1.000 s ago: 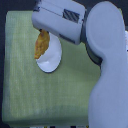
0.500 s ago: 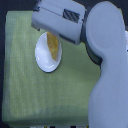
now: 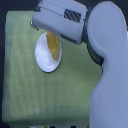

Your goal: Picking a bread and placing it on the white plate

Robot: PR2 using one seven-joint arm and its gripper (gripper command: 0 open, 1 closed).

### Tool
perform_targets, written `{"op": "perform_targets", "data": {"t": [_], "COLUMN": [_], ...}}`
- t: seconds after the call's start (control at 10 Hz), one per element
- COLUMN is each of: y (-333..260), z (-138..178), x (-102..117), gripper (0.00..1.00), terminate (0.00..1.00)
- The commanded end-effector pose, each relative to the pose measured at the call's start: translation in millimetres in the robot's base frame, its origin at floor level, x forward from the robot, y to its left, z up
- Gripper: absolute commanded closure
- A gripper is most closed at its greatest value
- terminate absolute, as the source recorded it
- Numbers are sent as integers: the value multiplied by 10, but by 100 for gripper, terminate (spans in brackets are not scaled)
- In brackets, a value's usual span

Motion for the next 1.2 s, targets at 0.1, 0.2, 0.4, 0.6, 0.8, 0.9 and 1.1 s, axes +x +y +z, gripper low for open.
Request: {"op": "perform_targets", "data": {"t": [0.1,0.2,0.4,0.6,0.8,0.9,1.1], "y": [-202,-241,-303,-426,-656,-982,-1389], "z": [564,812,1088,1295,1410,1440,1397], "x": [-71,-153,-300,-387,-458,-506,-564], "gripper": [0,0,0,0,0,0,0], "terminate": [0,0,0,0,0,0,0]}}
